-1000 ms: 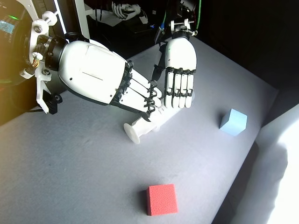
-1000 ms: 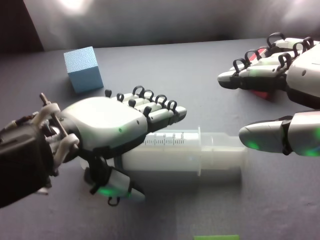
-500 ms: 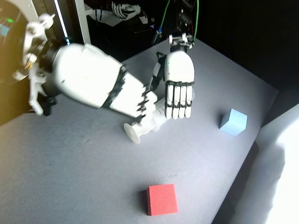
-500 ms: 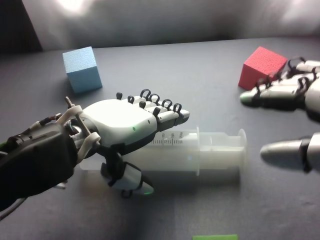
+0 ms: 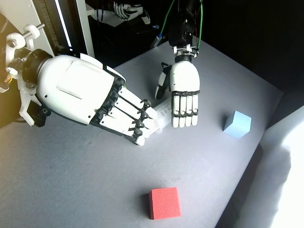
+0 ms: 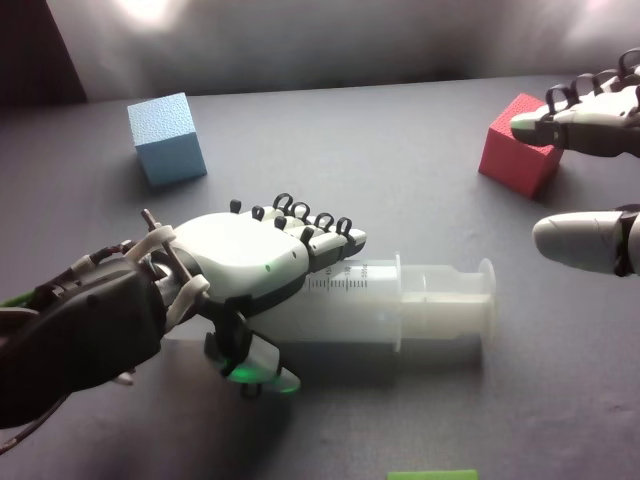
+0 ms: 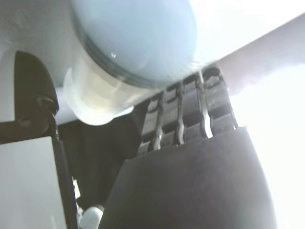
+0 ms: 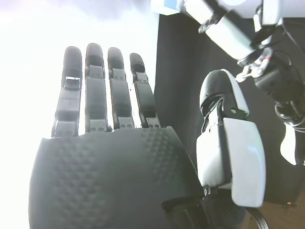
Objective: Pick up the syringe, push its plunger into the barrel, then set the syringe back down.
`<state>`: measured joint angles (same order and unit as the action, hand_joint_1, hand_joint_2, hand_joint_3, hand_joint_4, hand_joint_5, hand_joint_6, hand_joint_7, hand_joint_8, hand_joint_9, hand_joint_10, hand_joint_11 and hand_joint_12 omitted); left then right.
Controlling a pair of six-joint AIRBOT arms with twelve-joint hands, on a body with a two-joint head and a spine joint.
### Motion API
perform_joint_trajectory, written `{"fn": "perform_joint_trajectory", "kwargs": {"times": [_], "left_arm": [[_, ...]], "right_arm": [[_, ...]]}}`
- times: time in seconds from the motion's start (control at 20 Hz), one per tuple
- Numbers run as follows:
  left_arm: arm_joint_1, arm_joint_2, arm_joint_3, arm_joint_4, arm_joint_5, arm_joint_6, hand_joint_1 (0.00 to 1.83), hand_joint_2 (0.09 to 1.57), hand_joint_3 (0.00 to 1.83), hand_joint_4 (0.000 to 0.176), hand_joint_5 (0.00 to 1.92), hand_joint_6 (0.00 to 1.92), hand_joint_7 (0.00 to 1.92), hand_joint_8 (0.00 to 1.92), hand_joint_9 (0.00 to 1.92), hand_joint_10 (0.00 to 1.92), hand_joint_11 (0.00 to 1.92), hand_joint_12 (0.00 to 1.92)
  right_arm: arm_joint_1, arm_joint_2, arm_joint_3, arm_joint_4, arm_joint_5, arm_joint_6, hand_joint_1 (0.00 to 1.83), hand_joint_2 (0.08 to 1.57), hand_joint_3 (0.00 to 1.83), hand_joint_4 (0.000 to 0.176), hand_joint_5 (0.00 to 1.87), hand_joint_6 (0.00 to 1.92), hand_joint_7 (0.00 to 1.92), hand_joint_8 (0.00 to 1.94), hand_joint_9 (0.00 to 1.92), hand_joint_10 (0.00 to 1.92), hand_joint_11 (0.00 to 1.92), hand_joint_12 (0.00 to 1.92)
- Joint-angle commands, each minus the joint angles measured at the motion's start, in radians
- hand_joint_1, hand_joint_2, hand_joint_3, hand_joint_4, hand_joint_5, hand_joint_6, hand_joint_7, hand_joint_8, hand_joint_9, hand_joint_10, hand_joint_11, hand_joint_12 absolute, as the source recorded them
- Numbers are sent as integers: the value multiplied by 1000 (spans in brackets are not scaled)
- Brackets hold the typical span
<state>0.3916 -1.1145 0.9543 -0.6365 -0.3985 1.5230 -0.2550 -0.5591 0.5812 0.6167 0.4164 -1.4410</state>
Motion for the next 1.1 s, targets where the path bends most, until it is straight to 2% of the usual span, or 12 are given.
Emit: {"fn": "perform_joint_trajectory", "kwargs": {"times": [0.0, 0.15, 0.25, 0.45, 0.6, 0.65, 0.9, 0.95, 1.0, 1.05], "left_arm": [[0, -2, 5, 16, -81, 4, 1082, 935, 0, 0, 83, 2, 102, 2, 67, 3, 14, 17], [3, -18, 10, -3, -85, 14, 1113, 945, 4, 0, 82, 0, 94, 0, 60, 0, 20, 22], [9, -28, 11, -26, -92, 25, 1130, 943, 2, 0, 92, 4, 106, 5, 74, 6, 31, 29], [16, -38, 12, -61, -101, 42, 1178, 941, 0, 0, 111, 9, 120, 8, 89, 9, 38, 38], [16, -39, 12, -70, -106, 46, 1166, 950, 4, 0, 123, 9, 132, 9, 98, 9, 43, 47], [17, -39, 12, -71, -106, 46, 1166, 953, 5, 0, 119, 6, 134, 9, 99, 9, 45, 49], [23, -39, 8, -82, -117, 46, 1158, 974, 9, 0, 134, 7, 140, 6, 99, 4, 24, 56], [23, -39, 8, -83, -118, 46, 1149, 976, 8, 0, 137, 6, 139, 5, 105, 6, 36, 66], [23, -39, 7, -86, -119, 48, 1202, 960, 0, 0, 174, 6, 168, 4, 133, 4, 0, 198], [24, -39, 6, -90, -120, 51, 1202, 960, 0, 0, 174, 6, 168, 4, 133, 4, 0, 198]], "right_arm": [[2, 12, 0, -15, 128, 6, 116, 1218, 0, 0, 232, 3, 250, 5, 262, 5, 0, 640], [2, 12, 0, -3, 134, 6, 100, 1225, 1, 0, 245, 2, 271, 2, 287, 4, 0, 697], [1, 12, 0, 25, 135, 6, 85, 1228, 1, 0, 233, 8, 249, 5, 258, 2, 0, 638], [1, 12, 0, 53, 150, 6, 97, 1230, 2, 0, 265, 5, 284, 4, 296, 5, 0, 723], [0, 12, -1, 59, 151, 7, 126, 1223, 0, 0, 254, 1, 267, 3, 270, 2, 0, 643], [1, 12, -1, 59, 152, 8, 86, 1234, 2, 0, 229, 0, 236, 1, 238, 1, 0, 581], [0, 12, -1, 59, 182, 36, 115, 1228, 0, 0, 238, 2, 247, 1, 253, 0, 0, 616], [-5, 12, -1, 59, 196, 36, 115, 1229, 0, 0, 251, 7, 253, 4, 257, 2, 0, 613], [-7, 12, -1, 59, 203, 36, 112, 1231, 0, 0, 248, 3, 247, 2, 250, 1, 0, 583], [-7, 12, -1, 59, 209, 36, 112, 1231, 0, 0, 248, 3, 247, 2, 250, 1, 0, 583]]}}
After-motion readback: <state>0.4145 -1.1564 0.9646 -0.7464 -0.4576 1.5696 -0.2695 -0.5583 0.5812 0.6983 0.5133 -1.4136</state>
